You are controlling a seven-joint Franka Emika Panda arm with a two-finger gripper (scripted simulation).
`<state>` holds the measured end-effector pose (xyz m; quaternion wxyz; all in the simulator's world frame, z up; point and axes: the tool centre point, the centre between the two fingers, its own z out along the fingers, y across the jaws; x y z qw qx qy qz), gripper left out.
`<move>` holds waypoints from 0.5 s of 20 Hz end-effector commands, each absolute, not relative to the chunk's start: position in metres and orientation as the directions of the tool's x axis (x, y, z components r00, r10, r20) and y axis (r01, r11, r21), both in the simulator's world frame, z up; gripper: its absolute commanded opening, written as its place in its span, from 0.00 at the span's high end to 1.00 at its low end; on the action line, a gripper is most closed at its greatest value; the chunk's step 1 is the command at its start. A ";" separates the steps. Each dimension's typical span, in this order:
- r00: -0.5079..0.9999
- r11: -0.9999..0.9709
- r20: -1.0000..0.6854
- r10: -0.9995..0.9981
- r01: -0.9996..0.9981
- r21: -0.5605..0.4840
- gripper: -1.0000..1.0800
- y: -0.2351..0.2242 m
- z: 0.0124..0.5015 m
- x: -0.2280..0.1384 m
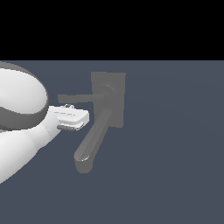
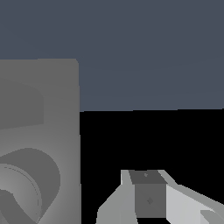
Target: Turn on the faucet by rotating a designated handle.
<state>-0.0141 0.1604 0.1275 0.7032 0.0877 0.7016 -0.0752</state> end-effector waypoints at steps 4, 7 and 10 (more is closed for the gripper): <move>0.005 0.973 -1.000 0.018 0.228 0.018 1.00 0.163 0.151 -0.014; 0.004 0.973 -1.000 0.017 0.228 0.018 1.00 0.164 0.164 -0.013; 0.004 0.973 -1.000 0.017 0.228 0.018 1.00 0.166 0.178 -0.013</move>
